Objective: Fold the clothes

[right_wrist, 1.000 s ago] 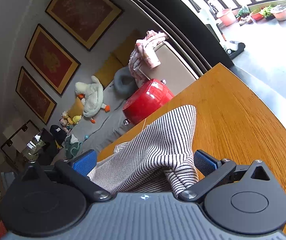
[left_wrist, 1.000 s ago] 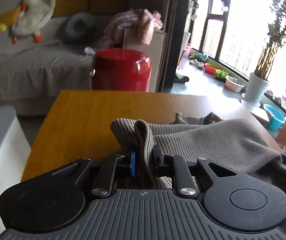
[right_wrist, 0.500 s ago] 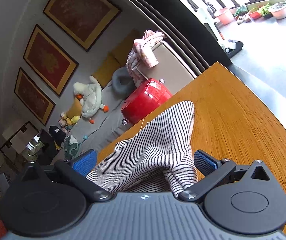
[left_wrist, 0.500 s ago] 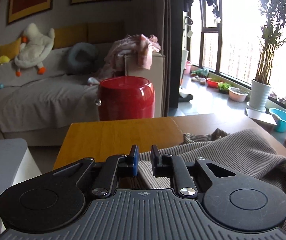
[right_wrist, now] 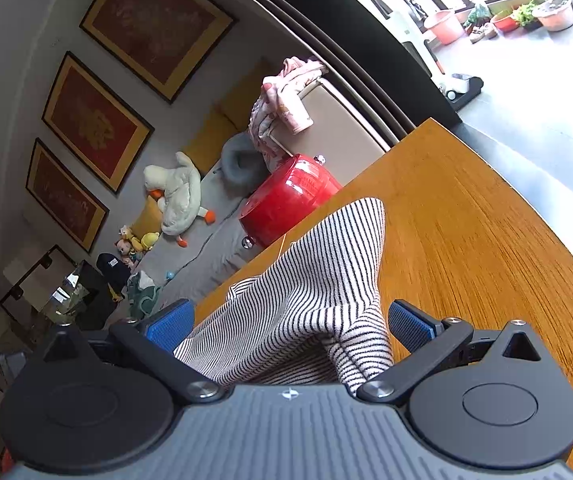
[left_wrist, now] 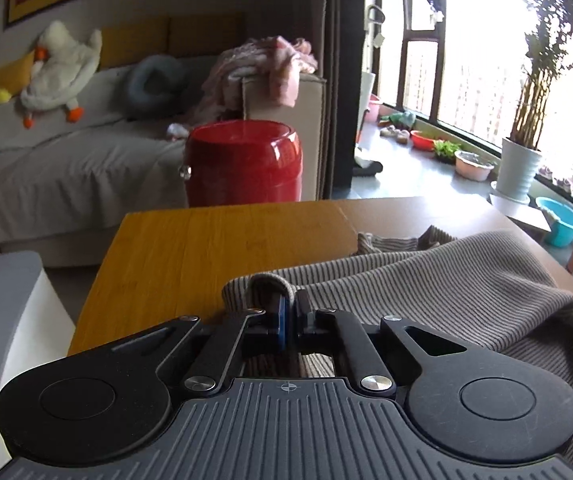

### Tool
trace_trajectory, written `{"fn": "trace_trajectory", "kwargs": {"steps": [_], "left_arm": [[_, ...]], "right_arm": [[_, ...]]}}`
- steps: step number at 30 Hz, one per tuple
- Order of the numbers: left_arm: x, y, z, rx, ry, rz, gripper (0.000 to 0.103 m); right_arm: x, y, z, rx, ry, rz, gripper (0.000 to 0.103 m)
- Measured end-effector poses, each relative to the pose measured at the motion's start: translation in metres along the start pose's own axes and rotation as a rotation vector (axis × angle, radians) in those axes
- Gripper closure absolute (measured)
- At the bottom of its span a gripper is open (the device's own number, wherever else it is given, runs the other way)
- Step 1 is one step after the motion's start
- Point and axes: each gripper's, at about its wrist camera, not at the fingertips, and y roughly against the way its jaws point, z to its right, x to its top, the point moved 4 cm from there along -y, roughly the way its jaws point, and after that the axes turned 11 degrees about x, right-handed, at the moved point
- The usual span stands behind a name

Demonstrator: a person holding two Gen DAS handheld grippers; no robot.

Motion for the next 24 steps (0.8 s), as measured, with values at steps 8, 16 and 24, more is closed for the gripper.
{"fn": "trace_trajectory", "kwargs": {"steps": [8, 16, 24], "left_arm": [[0.035, 0.021, 0.005, 0.042, -0.035, 0.195, 0.098], [-0.014, -0.028, -0.010, 0.044, -0.006, -0.031, 0.082], [0.006, 0.000, -0.038, -0.013, 0.185, 0.013, 0.063]], "right_arm": [[0.000, 0.000, 0.000, 0.002, 0.001, 0.003, 0.000], [0.000, -0.002, 0.002, -0.004, -0.009, -0.004, 0.000], [-0.002, -0.005, 0.003, -0.015, -0.013, -0.025, 0.000]]}}
